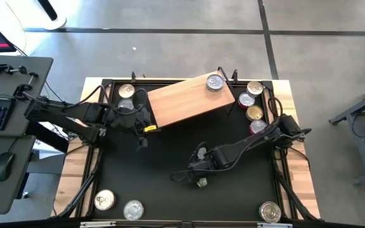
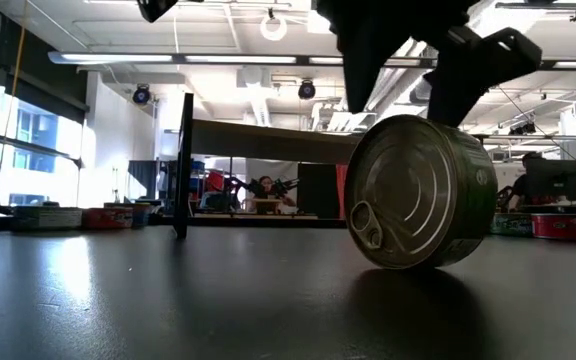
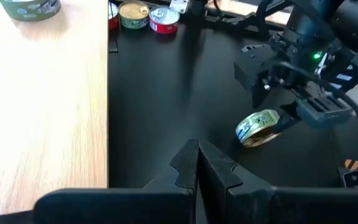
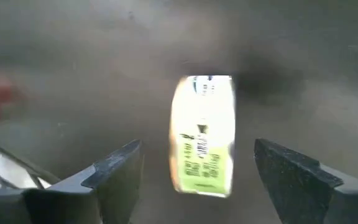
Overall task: Stack canned seafood by type on shelf
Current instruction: Put the bottom gold and green tuna can on the shelf
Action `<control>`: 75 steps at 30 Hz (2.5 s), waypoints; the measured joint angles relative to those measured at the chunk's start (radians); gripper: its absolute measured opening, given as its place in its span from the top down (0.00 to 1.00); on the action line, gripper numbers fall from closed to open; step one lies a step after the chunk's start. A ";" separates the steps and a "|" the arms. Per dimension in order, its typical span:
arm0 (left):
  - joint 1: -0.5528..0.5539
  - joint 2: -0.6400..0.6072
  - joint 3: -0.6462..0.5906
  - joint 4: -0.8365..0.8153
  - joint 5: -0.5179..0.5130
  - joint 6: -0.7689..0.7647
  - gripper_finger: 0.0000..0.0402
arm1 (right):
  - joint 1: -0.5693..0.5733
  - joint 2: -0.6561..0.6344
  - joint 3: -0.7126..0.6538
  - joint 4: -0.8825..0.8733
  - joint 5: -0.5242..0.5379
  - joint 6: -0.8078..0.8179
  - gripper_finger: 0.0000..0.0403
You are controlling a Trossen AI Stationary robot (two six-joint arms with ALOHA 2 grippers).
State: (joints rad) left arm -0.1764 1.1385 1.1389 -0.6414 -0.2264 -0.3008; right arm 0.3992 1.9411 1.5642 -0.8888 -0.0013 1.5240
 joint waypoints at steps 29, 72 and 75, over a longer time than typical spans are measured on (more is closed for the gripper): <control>0.000 0.000 0.000 -0.006 -0.072 0.018 1.00 | -0.034 -0.026 -0.001 -0.022 -0.008 -0.206 0.71; -0.001 0.001 0.000 0.042 -0.230 -0.204 1.00 | -0.763 -0.415 -0.466 0.812 0.279 -0.241 0.63; -0.004 0.001 0.000 0.041 -0.230 -0.204 1.00 | -0.765 -0.415 -0.466 0.815 0.281 -0.241 0.62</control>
State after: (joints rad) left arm -0.1808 1.1393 1.1389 -0.6003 -0.4561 -0.5045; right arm -0.3659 1.5265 1.0981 -0.0740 0.2794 1.2832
